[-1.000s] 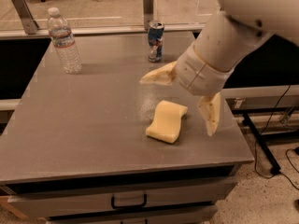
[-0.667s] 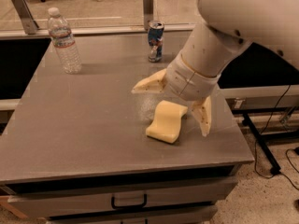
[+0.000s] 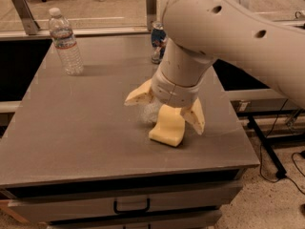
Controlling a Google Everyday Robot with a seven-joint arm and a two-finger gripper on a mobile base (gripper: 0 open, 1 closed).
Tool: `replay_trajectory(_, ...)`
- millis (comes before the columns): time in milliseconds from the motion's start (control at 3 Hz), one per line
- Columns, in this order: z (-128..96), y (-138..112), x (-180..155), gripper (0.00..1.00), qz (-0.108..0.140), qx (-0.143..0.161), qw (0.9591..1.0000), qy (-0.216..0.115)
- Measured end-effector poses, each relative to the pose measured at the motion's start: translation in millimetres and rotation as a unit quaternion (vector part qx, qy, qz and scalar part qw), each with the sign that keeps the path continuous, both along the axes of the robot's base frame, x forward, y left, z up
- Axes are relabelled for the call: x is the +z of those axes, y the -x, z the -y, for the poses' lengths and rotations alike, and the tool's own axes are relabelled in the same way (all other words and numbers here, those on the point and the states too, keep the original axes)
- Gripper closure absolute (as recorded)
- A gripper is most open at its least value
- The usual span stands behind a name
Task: Move sponge near redbull can
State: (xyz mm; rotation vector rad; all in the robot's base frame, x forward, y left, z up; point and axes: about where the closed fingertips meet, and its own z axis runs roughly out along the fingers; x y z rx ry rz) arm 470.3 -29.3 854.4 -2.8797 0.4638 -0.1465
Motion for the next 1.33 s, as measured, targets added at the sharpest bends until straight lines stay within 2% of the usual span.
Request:
replay_trajectory(333,1,-9,-10,0.18,0.010,-0.014,0.9994,0.029)
replay_trajectory(667,8,-17,-22,0.42,0.010,-0.043,0.9977,0.052)
replay_trajectory(1333,9,-21,-22,0.87,0.008,-0.053,0.9968,0.059)
